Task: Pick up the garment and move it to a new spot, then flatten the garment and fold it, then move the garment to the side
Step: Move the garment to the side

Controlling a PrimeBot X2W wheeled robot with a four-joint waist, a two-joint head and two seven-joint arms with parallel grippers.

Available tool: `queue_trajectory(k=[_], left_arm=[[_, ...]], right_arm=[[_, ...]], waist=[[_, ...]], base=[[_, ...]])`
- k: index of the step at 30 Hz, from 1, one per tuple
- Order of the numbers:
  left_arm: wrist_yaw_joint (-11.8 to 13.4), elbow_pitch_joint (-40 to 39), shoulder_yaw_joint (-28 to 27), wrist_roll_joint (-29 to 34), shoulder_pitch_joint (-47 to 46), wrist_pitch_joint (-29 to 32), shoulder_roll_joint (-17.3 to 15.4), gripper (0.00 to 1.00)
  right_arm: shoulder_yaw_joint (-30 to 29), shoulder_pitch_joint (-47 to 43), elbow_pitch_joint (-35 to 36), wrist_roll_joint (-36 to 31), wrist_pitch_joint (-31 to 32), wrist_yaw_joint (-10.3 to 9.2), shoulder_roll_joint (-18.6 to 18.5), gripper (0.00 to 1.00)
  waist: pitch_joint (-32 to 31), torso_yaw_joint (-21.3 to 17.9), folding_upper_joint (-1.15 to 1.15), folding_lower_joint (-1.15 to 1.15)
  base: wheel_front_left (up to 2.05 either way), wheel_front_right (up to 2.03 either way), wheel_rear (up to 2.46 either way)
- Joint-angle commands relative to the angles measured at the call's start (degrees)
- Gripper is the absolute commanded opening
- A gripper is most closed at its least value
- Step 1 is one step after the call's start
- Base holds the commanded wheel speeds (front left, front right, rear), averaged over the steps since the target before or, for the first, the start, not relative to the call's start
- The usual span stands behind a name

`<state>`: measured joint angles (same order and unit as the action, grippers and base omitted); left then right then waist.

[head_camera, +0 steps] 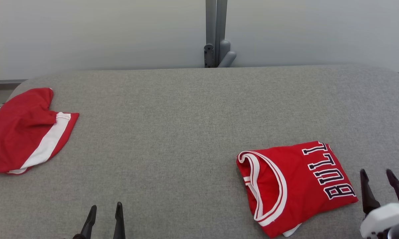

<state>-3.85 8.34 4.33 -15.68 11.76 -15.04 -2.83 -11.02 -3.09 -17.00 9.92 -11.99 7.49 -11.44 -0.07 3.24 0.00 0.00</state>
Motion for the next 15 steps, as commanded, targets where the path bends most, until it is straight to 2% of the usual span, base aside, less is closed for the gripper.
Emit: queue_trajectory(k=[1,5,10,15], left_arm=[[0.4,-0.2,0.0,-0.3,0.8,-0.2,-0.1,1.0],[0.3,-0.5,0.0,-0.2,-0.4,-0.2,-0.1,1.0],[-0.2,-0.6,0.3,0.2,-2.2,-0.2,-0.1,1.0],[-0.3,-0.2,0.2,0.4,-3.3,-0.2,-0.1,1.0]], right_arm=[[1.2,1.9,0.1,0.7,1.0,0.01,-1.2,1.0],[7.1,7.1,-0.9,6.0,10.6,-0.04,-6.1,1.0],[13.4,12.6,-2.6,9.4,22.7,-0.03,-11.1,1.0],[16.9,15.5,-5.7,12.4,29.2,-0.03,-13.7,1.0]], waist=[[0.2,-0.1,0.0,0.0],[2.2,-0.2,0.0,0.0],[4.6,0.4,0.0,0.0],[6.0,1.6,0.0,0.0]], base=[[0.0,0.0,0.0],[0.0,0.0,0.0],[0.0,0.0,0.0],[0.0,0.0,0.0]])
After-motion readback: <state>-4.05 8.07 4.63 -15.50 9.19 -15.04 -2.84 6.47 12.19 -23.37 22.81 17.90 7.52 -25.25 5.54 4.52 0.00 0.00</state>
